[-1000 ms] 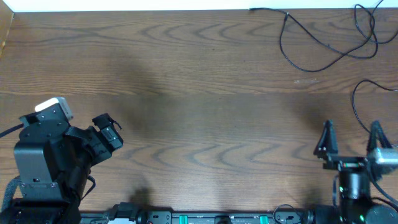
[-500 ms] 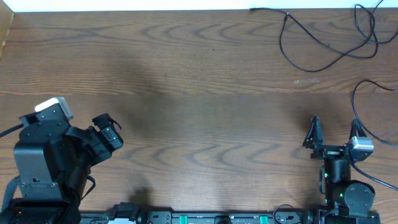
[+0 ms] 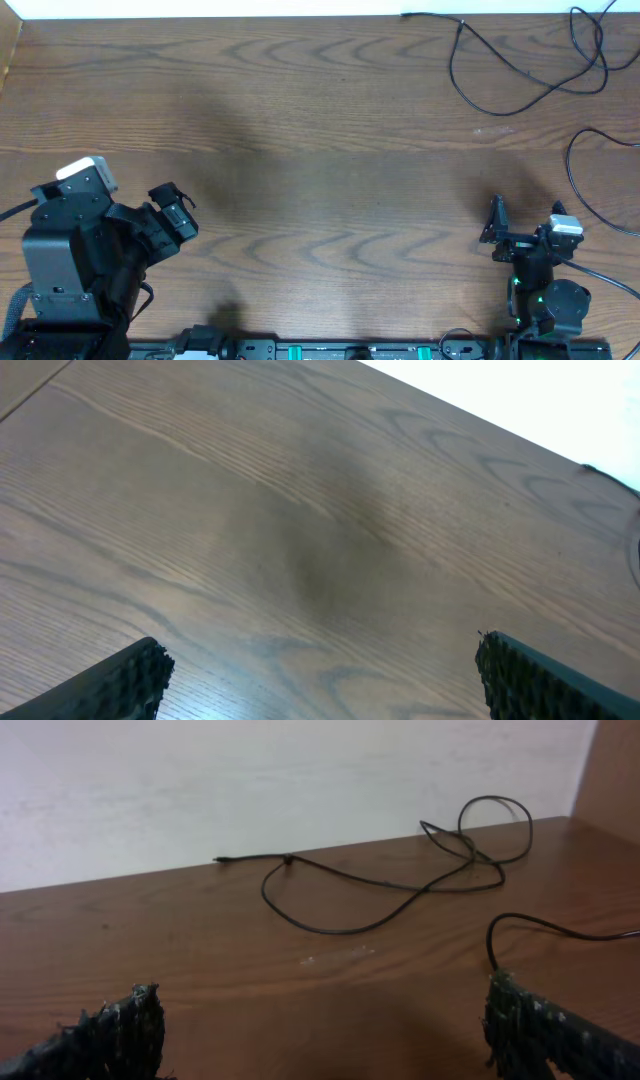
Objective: Untangle cables
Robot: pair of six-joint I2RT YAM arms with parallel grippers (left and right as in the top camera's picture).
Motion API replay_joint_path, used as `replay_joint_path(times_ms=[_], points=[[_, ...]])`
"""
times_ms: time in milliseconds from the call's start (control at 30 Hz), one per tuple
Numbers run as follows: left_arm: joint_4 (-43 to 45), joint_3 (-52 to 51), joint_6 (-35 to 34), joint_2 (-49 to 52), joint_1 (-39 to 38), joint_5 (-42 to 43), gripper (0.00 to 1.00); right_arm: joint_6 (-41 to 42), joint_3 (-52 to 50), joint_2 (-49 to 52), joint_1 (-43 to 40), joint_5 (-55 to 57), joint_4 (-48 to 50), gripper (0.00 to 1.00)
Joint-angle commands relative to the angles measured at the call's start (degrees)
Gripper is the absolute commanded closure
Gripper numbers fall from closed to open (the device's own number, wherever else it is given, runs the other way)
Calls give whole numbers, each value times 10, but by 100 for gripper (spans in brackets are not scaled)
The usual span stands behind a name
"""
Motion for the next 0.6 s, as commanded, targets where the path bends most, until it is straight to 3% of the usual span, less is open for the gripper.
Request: replay_joint_path(times_ms=[0,567], points=[[0,-1,10,1,3,-7,2,-12,-1,-2,-5,7,-3,1],[-1,-1,10,-7,3,-8,2,-12,-1,-2,-5,7,-3,1]])
